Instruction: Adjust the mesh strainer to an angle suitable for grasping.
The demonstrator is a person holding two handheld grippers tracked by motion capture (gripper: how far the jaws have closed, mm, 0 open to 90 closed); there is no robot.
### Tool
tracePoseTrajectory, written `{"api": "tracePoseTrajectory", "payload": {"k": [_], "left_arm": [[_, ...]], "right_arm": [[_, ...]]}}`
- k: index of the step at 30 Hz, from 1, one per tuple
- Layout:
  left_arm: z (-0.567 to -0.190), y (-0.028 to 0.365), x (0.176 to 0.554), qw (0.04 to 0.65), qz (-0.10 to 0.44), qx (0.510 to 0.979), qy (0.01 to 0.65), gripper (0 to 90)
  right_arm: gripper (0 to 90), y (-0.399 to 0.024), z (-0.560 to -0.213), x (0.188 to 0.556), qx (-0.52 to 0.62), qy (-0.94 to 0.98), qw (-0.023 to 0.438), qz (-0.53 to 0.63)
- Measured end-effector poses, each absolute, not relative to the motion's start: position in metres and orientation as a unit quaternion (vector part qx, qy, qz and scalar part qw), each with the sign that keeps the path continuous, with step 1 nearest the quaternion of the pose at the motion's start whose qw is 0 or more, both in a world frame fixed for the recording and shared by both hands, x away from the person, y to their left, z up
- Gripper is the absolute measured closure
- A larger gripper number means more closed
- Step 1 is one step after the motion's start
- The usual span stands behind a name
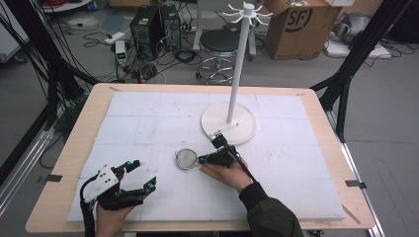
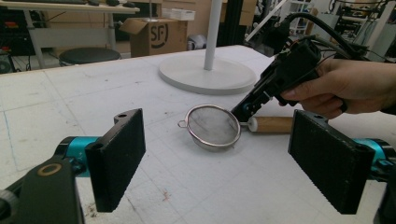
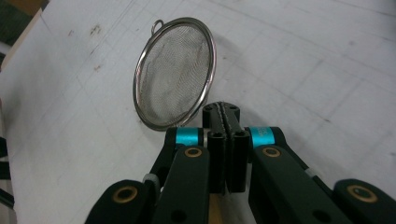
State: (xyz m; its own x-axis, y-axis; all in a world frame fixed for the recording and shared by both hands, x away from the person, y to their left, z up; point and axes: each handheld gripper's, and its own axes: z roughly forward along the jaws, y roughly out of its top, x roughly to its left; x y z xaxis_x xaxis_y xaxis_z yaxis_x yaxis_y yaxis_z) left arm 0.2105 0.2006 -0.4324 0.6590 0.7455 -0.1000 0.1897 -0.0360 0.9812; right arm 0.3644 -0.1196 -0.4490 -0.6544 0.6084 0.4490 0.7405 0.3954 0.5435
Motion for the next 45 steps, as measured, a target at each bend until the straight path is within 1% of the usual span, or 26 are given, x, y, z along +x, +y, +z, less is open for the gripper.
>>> {"api": "tracePoseTrajectory", "payload": {"k": [11,13,19,22,24,28,32,41,44,45], "left_arm": [[-0.432,0.202,0.209,0.603,0.232,0.682,0.344,19.4],[-0.432,0.202,0.209,0.603,0.231,0.682,0.344,19.4],[-0.433,0.203,0.209,0.601,0.232,0.683,0.345,19.4],[-0.432,0.203,0.208,0.6,0.233,0.683,0.346,19.4],[-0.432,0.203,0.208,0.6,0.234,0.683,0.345,19.4],[-0.432,0.204,0.206,0.6,0.235,0.681,0.347,19.4],[-0.432,0.207,0.205,0.599,0.237,0.681,0.349,19.3],[-0.432,0.208,0.201,0.598,0.24,0.679,0.352,19.4],[-0.432,0.208,0.201,0.597,0.24,0.679,0.352,19.4],[-0.432,0.208,0.202,0.597,0.238,0.68,0.352,19.4]], "right_arm": [[89.9,-0.106,-0.446,0.357,-0.379,-0.845,0.101,-0.362],[89.9,-0.105,-0.446,0.356,-0.377,-0.844,0.112,-0.364],[89.9,-0.102,-0.445,0.351,-0.368,-0.847,0.122,-0.362],[89.9,-0.102,-0.445,0.35,-0.366,-0.848,0.116,-0.364],[89.9,-0.104,-0.443,0.35,-0.375,-0.845,0.103,-0.368],[89.9,-0.113,-0.439,0.35,-0.384,-0.83,0.112,-0.389],[89.9,-0.127,-0.434,0.341,-0.386,-0.817,0.12,-0.412],[89.8,-0.174,-0.433,0.298,-0.389,-0.803,0.115,-0.437],[89.8,-0.197,-0.438,0.277,-0.404,-0.789,0.125,-0.446],[89.8,-0.197,-0.438,0.277,-0.404,-0.789,0.125,-0.446]]}}
